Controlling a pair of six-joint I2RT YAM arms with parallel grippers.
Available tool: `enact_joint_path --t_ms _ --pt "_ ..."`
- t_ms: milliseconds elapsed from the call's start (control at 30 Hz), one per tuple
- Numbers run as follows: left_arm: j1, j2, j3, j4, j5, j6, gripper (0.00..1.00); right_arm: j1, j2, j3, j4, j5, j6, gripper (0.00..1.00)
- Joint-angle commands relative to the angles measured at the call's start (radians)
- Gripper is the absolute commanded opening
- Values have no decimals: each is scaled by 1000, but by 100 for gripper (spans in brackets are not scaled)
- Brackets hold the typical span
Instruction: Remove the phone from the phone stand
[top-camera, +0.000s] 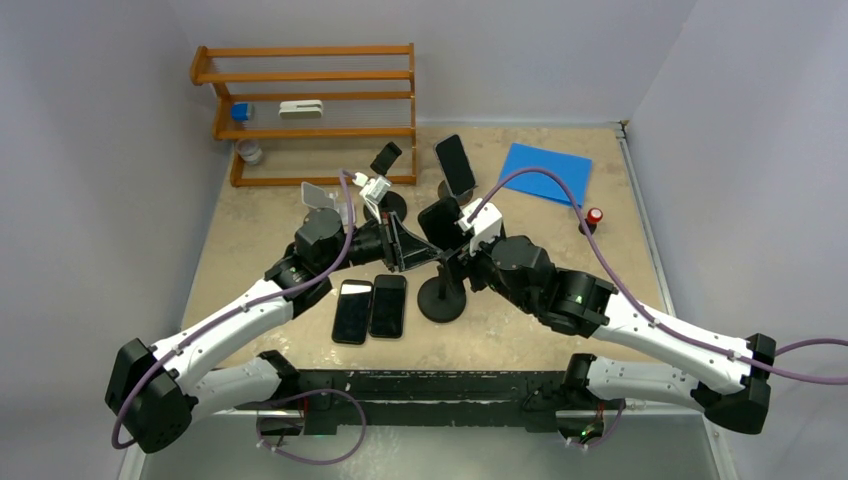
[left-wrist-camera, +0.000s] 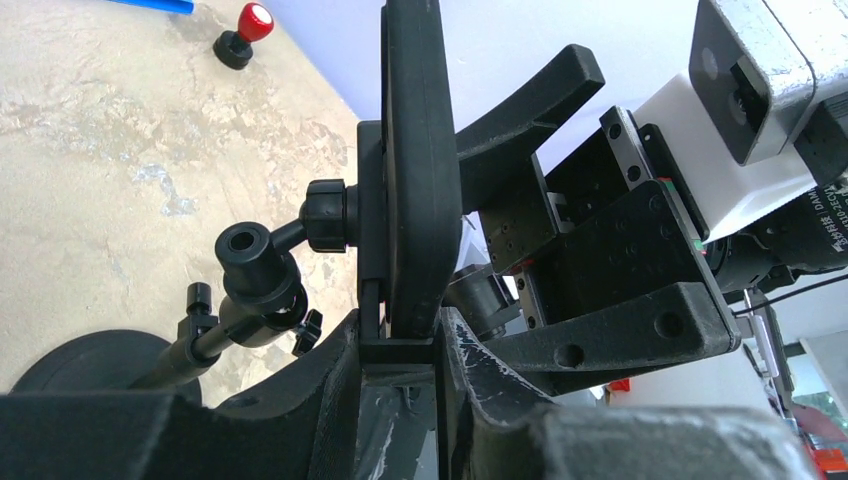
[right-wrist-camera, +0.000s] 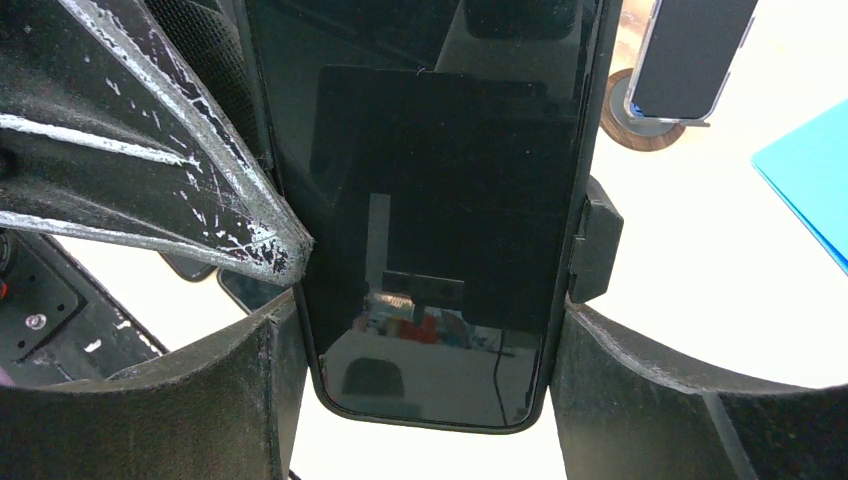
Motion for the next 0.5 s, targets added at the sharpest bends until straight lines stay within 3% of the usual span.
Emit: enact_joint_path --t_ms 0,200,467 --pt "2 13 -14 29 8 -21 0 7 -39 49 34 -25 14 63" --pt "1 24 -20 14 4 -61 0 7 -63 7 75 -26 40 98" --pt "9 30 -17 -31 2 -106 0 7 -82 -55 122 0 57 99"
